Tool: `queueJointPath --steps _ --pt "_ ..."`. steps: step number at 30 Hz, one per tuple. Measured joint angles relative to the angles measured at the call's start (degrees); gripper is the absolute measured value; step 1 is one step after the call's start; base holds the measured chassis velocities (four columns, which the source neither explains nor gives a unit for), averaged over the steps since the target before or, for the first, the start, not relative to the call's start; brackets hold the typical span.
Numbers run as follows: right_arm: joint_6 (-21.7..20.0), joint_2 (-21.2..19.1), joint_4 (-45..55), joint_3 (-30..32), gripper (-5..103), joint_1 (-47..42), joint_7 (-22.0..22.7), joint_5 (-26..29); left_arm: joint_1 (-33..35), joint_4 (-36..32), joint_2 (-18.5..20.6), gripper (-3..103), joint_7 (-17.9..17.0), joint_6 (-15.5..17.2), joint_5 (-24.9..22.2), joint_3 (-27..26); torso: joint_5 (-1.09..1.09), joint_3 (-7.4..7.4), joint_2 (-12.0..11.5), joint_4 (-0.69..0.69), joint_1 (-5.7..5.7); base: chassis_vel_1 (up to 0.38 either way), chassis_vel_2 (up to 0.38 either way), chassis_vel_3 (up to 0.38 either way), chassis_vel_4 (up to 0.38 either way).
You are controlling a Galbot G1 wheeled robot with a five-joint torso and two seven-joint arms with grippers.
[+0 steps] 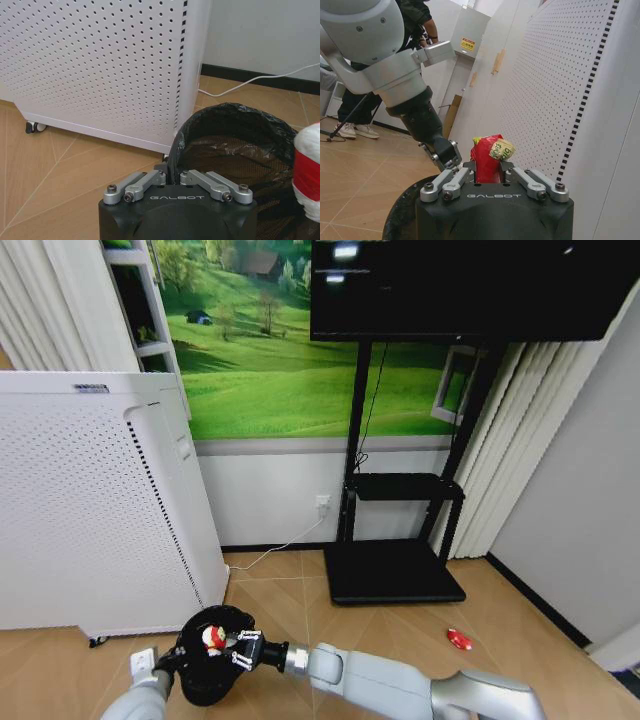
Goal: Pick up the trash bin and place the garbage on the floor into it.
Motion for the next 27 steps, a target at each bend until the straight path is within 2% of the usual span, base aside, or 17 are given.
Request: queueJointPath --steps 3,6,7,9,11,12,14,17,18,21,24,26,27 --pt "-0.5 0.3 -0.1 -0.2 23 0.0 0.4 1.2 0.1 -0.1 -0.1 7 0.3 -0.1 0.0 0.0 0.0 0.0 0.0 0.0 0.0 0.0 0.0 0.0 0.0" --pt "-1.3 0.6 -0.3 -0.6 38 0.2 0.9 2.4 0.1 -0.1 -0.1 7 0.6 -0.2 0.0 -0.1 0.0 0.0 0.0 0.0 0.0 0.0 0.0 0.0 0.0" --pt "-1.3 0.6 -0.3 -0.6 38 0.2 0.9 2.4 0.1 -0.1 -0.1 7 0.6 -0.2 0.0 -0.1 0.0 0.0 0.0 0.0 0.0 0.0 0.0 0.0 0.0" --pt "-1.5 0.7 -0.3 -0.8 49 0.4 1.3 2.9 0.1 0.1 -0.1 7 0.8 -0.3 0.0 -0.1 0.0 0.0 0.0 0.0 0.0 0.0 0.0 0.0 0.0" --pt "-1.6 0.7 -0.4 -0.9 49 0.5 1.5 3.0 0.0 0.1 -0.1 7 0.9 -0.3 -0.1 -0.1 0.0 0.0 0.0 -0.01 0.0 0.0 0.0 0.0 0.0" --pt "-1.6 0.8 -0.5 -1.0 60 0.5 1.8 3.0 -0.1 0.1 -0.1 7 1.0 -0.4 -0.1 -0.1 0.0 0.0 0.0 0.0 0.0 0.0 0.0 0.0 0.0" --pt "-1.6 0.9 -0.6 -1.1 60 0.6 2.0 3.0 -0.2 0.2 -0.1 7 1.0 -0.4 -0.1 -0.1 0.0 0.0 0.0 -0.01 0.0 0.0 0.0 0.0 0.0" --pt "-1.6 1.3 -1.0 -1.1 77 0.6 2.9 3.0 -0.2 0.5 -0.1 7 1.3 -0.5 -0.1 -0.1 0.0 0.0 0.0 0.0 0.0 0.0 0.0 0.0 0.0" --pt "-1.6 1.3 -1.0 -1.1 77 0.6 2.9 3.0 -0.2 0.5 -0.1 7 1.3 -0.5 -0.1 -0.1 0.0 0.0 0.0 0.0 0.0 0.0 0.0 0.0 0.0" --pt "-1.7 -0.6 0.4 -0.4 92 0.6 3.8 3.2 0.1 0.8 0.4 7 1.7 -0.8 -0.1 -0.6 0.01 0.0 0.0 0.0 0.0 0.0 0.0 0.0 0.0" --pt "-1.7 -2.0 1.0 0.7 97 0.6 4.1 3.6 0.4 0.9 0.7 7 2.0 -0.9 0.0 -1.0 0.01 0.0 0.0 0.0 0.0 0.0 0.0 0.0 0.0" --pt "-1.8 -6.7 1.9 3.9 100 0.4 4.1 4.5 1.2 0.9 1.5 7 2.5 -1.3 0.2 -1.8 0.02 0.0 0.0 0.02 0.0 0.0 0.0 0.0 0.0" --pt "-1.8 -6.7 1.9 3.9 100 0.4 4.1 4.5 1.2 0.9 1.5 7 2.5 -1.3 0.2 -1.8 0.02 0.0 0.0 0.02 0.0 0.0 0.0 0.0 0.0"
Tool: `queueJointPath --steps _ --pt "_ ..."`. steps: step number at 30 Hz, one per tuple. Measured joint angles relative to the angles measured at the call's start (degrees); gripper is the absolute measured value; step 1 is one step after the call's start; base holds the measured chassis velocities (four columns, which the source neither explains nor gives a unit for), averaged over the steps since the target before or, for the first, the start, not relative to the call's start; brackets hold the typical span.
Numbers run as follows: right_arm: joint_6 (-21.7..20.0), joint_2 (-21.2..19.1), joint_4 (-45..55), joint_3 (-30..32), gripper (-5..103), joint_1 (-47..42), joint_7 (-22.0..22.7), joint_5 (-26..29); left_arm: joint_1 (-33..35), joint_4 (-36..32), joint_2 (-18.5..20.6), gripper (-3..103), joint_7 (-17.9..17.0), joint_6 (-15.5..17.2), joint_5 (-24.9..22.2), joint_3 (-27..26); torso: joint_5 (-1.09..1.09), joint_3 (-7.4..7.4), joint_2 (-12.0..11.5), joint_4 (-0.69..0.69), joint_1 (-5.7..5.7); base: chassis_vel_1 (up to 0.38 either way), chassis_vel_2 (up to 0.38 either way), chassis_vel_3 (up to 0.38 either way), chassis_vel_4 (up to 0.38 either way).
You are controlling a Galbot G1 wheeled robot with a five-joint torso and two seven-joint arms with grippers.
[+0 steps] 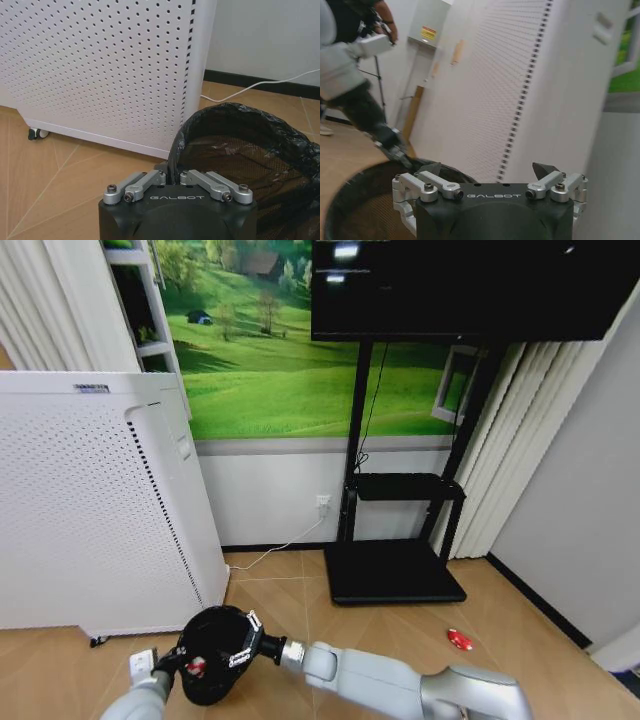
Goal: Pick up the trash bin and place the garbage on the floor into it.
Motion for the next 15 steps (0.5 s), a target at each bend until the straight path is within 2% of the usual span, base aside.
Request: queueJointPath --steps 3,4,6,7,10,11,14,15 --pt "0.2 -7.4 0.6 5.3 100 -2.1 0.0 1.0 0.2 -0.2 1.2 7 0.2 -0.2 -0.2 -0.3 0.0 0.0 0.0 -0.03 0.0 0.0 0.0 0.0 0.0" --pt "0.2 -7.4 0.6 5.3 100 -2.1 0.0 1.0 0.2 -0.2 1.2 7 0.2 -0.2 -0.2 -0.3 0.0 0.0 0.0 -0.03 0.0 0.0 0.0 0.0 0.0" --pt "0.8 -12.0 0.7 10.8 100 -6.0 -0.5 0.5 -0.1 -0.3 2.0 7 0.2 -0.3 -0.6 -0.3 0.01 0.0 0.0 -0.05 0.0 0.0 0.0 0.0 0.0" --pt "0.8 -12.0 0.7 10.8 100 -6.0 -0.5 0.5 -0.1 -0.3 2.0 7 0.2 -0.3 -0.6 -0.3 0.01 0.0 0.0 -0.05 0.0 0.0 0.0 0.0 0.0" --pt "0.1 -15.4 -0.5 17.7 100 -11.9 -0.2 2.0 0.3 -0.1 2.7 7 0.7 -0.4 -0.5 -0.6 0.0 0.0 0.0 -0.03 0.0 0.0 0.0 0.0 0.0" --pt "0.1 -15.4 -0.5 17.7 100 -11.9 -0.2 2.0 0.3 -0.1 2.7 7 0.7 -0.4 -0.5 -0.6 0.0 0.0 0.0 -0.03 0.0 0.0 0.0 0.0 0.0" --pt "-0.5 -16.6 -6.2 25.1 100 -18.9 0.4 4.5 0.2 0.2 3.2 7 0.9 -0.5 -0.5 -0.6 0.01 0.0 0.0 -0.01 0.0 0.0 0.0 0.0 0.0" --pt "-0.5 -16.6 -6.2 25.1 100 -18.9 0.4 4.5 0.2 0.2 3.2 7 0.9 -0.5 -0.5 -0.6 0.01 0.0 0.0 -0.01 0.0 0.0 0.0 0.0 0.0"
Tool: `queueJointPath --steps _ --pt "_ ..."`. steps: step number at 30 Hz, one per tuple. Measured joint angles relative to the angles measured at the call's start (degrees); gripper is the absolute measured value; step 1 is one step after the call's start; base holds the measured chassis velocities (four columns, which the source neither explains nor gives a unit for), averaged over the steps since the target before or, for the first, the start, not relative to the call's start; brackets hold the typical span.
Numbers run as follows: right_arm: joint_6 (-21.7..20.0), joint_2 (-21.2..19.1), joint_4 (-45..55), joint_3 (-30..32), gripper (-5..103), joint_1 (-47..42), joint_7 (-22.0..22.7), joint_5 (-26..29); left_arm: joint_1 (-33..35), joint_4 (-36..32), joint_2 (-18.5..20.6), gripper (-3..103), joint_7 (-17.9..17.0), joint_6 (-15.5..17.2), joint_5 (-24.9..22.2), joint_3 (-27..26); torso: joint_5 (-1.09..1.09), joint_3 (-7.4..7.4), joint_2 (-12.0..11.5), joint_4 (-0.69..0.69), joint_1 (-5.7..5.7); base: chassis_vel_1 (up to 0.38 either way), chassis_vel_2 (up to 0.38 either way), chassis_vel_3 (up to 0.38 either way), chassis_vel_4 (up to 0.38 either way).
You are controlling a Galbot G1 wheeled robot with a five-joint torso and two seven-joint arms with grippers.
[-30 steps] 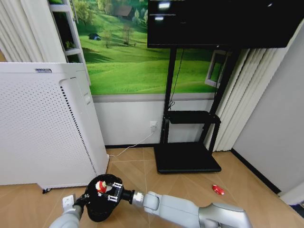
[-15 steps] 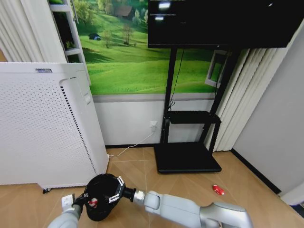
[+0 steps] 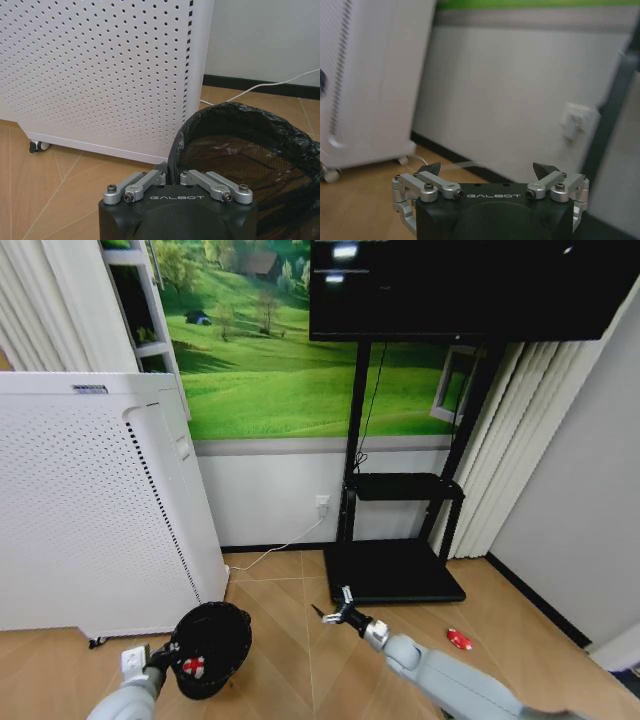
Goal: Pick up the trash bin and place the garbage on the floor into it.
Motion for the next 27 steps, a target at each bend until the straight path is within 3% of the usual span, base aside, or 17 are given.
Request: queueJointPath --steps 3,9,16,27 --pt "0.1 -1.4 -4.3 6.1 100 -5.8 -0.2 0.3 0.3 0.2 0.4 7 0.0 0.0 0.5 0.4 -0.01 0.0 0.0 -0.03 0.0 0.0 0.0 0.0 0.0" --pt "0.3 -2.9 -5.3 11.1 100 -9.4 -0.7 0.5 1.7 0.9 0.6 7 0.7 0.0 2.9 1.1 -0.02 0.0 0.0 0.0 0.0 0.0 0.0 0.0 0.0" --pt "0.9 -4.8 -6.3 20.0 100 -14.9 -1.6 0.4 2.8 2.8 2.2 7 4.2 0.0 10.2 1.7 -0.02 0.0 0.0 0.01 0.0 0.0 0.0 0.0 0.0" --pt "2.5 -5.1 -14.3 35.4 100 -26.2 -2.7 -4.2 2.0 2.3 5.4 7 4.9 0.0 9.4 1.2 -0.03 0.0 0.0 -0.01 0.0 0.0 0.0 0.0 0.0"
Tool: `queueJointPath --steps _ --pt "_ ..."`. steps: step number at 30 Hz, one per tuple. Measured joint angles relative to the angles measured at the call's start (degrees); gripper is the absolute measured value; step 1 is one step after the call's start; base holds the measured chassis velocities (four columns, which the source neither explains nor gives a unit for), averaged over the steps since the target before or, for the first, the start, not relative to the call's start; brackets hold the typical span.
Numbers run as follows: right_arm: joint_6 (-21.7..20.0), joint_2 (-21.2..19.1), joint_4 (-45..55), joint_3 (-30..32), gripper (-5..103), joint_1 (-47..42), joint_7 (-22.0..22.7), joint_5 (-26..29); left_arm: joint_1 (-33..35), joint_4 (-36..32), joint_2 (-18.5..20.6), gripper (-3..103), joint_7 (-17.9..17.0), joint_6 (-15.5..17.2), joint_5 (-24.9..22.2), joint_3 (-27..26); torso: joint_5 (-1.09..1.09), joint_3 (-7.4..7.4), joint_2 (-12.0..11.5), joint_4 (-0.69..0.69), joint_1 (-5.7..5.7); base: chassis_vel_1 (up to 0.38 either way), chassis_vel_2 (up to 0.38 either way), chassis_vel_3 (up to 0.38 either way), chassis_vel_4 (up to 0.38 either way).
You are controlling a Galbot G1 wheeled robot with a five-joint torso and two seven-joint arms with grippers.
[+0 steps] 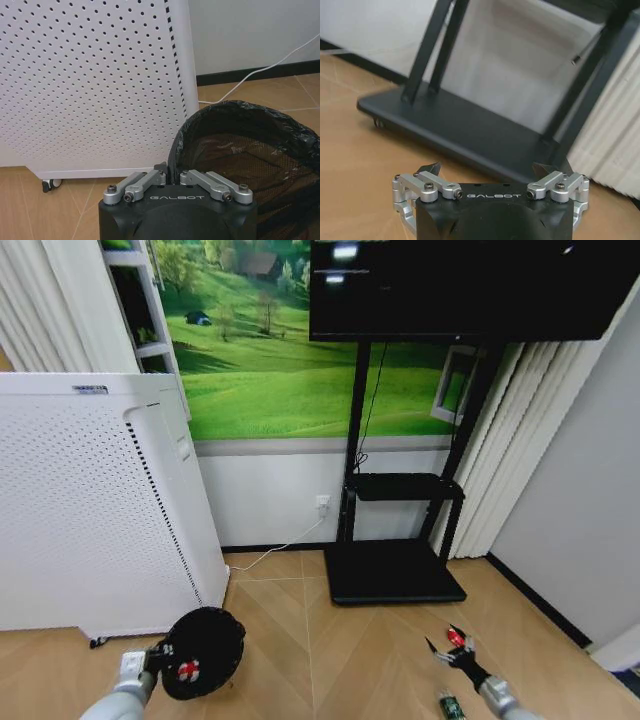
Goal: Pick up the trash bin and place the garbage on the floor into it.
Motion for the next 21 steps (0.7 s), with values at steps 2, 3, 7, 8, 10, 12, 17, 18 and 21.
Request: queueJointPath --steps 2,3,7,8,10,12,17,18,21 --pt "-0.3 0.2 0.0 1.4 100 -1.4 0.4 -0.9 -0.2 0.0 0.0 7 0.0 0.0 -0.1 0.1 0.0 0.0 0.0 -0.01 0.0 0.0 0.0 0.0 0.0" --pt "-0.5 0.6 0.0 2.6 100 -2.7 0.7 -2.0 -0.4 -0.1 0.0 7 -0.1 0.0 -0.3 0.2 0.01 0.0 0.0 -0.01 0.0 0.0 0.0 0.0 0.0" --pt "-0.2 1.9 -1.4 4.6 100 -4.9 0.9 -6.3 -0.5 -0.6 0.0 7 -0.2 0.0 -0.4 0.4 0.0 0.0 0.0 0.0 0.0 0.0 0.0 0.0 0.0" --pt "-0.1 2.4 -1.8 4.8 100 -5.5 0.9 -7.5 -0.4 -0.7 0.0 7 -0.2 0.0 -0.4 0.4 0.01 0.0 0.0 0.0 0.0 0.0 0.0 0.0 0.0" --pt "-0.1 3.1 -2.2 4.9 100 -6.3 0.9 -8.7 -0.2 -0.7 0.0 7 -0.2 0.0 -0.3 0.4 0.01 0.0 0.0 0.0 0.0 0.0 0.0 0.0 0.0" --pt "0.0 4.3 -3.1 4.9 100 -6.8 0.7 -10.1 0.2 -0.8 -0.1 7 -0.1 0.0 -0.1 0.3 0.01 0.0 0.0 0.0 0.0 0.0 0.0 0.0 0.0" --pt "0.5 5.4 -5.1 4.9 100 -6.5 -0.1 -10.7 1.4 -1.2 -0.2 7 0.2 -0.1 0.3 -0.3 0.01 0.0 0.0 0.0 0.0 0.0 0.0 0.0 0.0" --pt "0.6 5.5 -5.4 4.9 100 -6.4 -0.2 -10.7 1.5 -1.3 -0.2 7 0.2 -0.1 0.4 -0.4 0.01 0.0 0.0 0.0 0.0 0.0 0.0 0.0 0.0" --pt "0.7 5.9 -6.6 4.9 100 -6.0 -0.5 -10.5 2.3 -1.4 -0.2 7 0.5 -0.2 0.6 -0.8 0.01 0.0 0.0 0.01 0.0 0.0 0.0 0.0 0.0"
